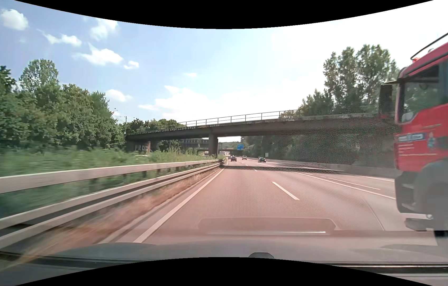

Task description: Follow the waypoints while adhering to traffic rules and regulations

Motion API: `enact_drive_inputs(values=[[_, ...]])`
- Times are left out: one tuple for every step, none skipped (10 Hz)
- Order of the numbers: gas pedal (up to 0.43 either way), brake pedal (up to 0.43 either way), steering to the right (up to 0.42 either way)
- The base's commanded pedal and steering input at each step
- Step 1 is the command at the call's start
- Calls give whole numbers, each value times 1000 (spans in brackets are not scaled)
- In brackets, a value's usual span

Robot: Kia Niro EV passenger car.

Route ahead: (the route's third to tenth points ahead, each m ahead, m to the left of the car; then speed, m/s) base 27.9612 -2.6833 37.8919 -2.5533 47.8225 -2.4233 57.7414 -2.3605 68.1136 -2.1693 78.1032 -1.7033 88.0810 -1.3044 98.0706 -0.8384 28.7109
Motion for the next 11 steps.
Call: enact_drive_inputs(values=[[118,0,-9],[118,0,-9],[118,0,-8],[118,0,-8],[118,0,-8],[118,0,-8],[118,0,-7],[118,0,-7],[118,0,-7],[118,0,-7],[118,0,-7]])
